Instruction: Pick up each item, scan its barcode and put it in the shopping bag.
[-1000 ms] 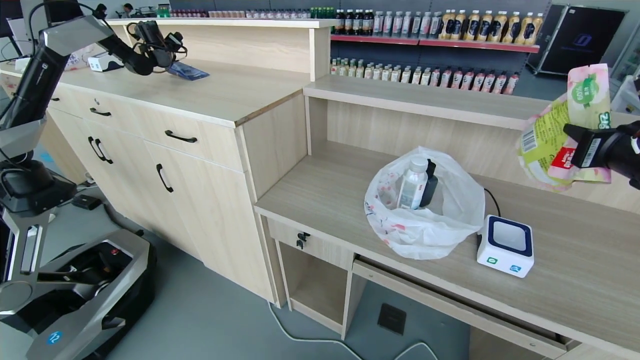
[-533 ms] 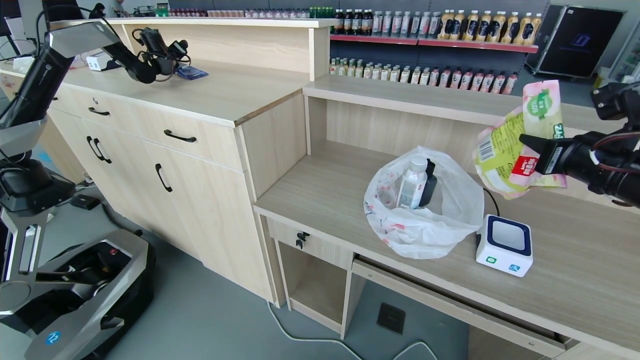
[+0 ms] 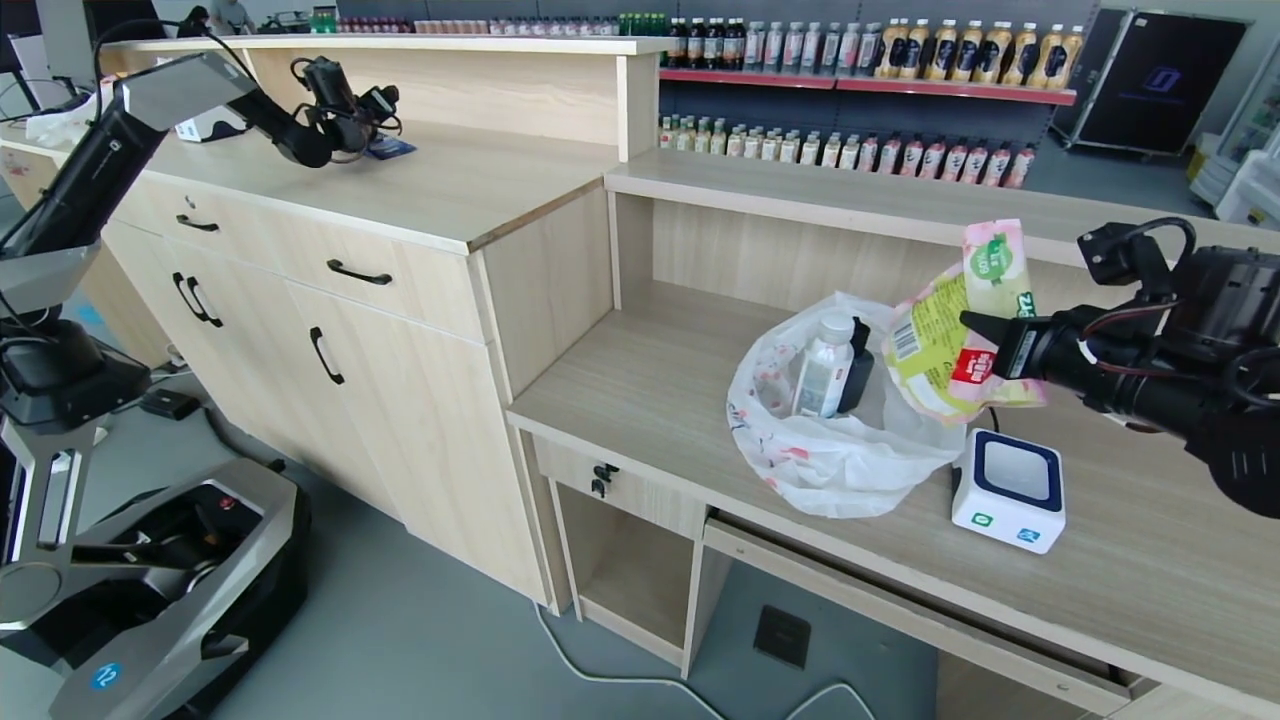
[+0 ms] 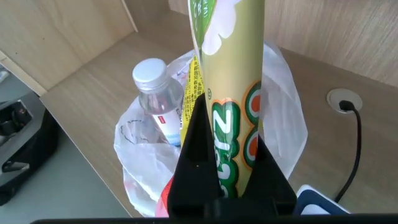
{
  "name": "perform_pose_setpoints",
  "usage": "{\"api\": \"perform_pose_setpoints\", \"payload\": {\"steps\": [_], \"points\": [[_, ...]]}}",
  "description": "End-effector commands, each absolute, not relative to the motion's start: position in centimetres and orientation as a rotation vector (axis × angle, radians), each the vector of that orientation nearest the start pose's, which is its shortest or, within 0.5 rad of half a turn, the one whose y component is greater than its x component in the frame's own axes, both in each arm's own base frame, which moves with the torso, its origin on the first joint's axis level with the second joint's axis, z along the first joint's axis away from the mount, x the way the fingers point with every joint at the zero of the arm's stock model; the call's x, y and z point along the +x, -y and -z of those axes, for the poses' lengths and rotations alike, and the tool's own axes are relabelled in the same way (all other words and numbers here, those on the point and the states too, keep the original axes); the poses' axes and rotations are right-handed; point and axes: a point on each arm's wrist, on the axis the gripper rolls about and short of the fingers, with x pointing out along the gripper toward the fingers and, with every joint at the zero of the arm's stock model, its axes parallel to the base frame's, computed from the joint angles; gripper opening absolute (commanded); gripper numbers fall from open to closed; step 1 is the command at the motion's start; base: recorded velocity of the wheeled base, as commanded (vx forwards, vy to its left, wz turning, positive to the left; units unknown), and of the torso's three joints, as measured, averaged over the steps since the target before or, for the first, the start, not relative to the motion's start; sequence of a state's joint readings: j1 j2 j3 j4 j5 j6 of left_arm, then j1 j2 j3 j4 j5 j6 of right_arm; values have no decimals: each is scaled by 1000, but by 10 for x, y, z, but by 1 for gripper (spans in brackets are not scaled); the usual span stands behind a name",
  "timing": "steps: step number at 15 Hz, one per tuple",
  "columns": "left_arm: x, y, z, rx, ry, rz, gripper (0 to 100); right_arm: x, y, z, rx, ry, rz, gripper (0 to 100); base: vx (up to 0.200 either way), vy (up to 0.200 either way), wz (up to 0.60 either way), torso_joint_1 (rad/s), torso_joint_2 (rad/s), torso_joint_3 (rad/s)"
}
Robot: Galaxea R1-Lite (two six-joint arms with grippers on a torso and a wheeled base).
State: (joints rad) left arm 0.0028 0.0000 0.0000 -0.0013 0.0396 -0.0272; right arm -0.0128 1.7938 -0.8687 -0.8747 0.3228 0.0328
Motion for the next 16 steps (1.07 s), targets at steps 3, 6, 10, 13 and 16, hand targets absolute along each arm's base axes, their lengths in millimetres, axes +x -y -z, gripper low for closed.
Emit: {"api": "perform_pose_setpoints", "payload": {"steps": [3,6,10,13,16], "points": [[-23,-1,-76,-28,2,-43,100,346,-7,-175,46,-92,-324,0,0,0,0,0,0,0],[-23,-1,-76,-28,2,-43,100,356,-7,-162,47,-95,-324,0,0,0,0,0,0,0],[-23,-1,-76,-28,2,-43,100,372,-14,-148,48,-105,-354,0,0,0,0,0,0,0],[-23,-1,-76,-28,2,-43,100,384,-23,-145,44,-78,-379,0,0,0,0,0,0,0],[-23,-1,-76,-28,2,-43,100,394,-30,-144,40,-66,-396,0,0,0,0,0,0,0]]}}
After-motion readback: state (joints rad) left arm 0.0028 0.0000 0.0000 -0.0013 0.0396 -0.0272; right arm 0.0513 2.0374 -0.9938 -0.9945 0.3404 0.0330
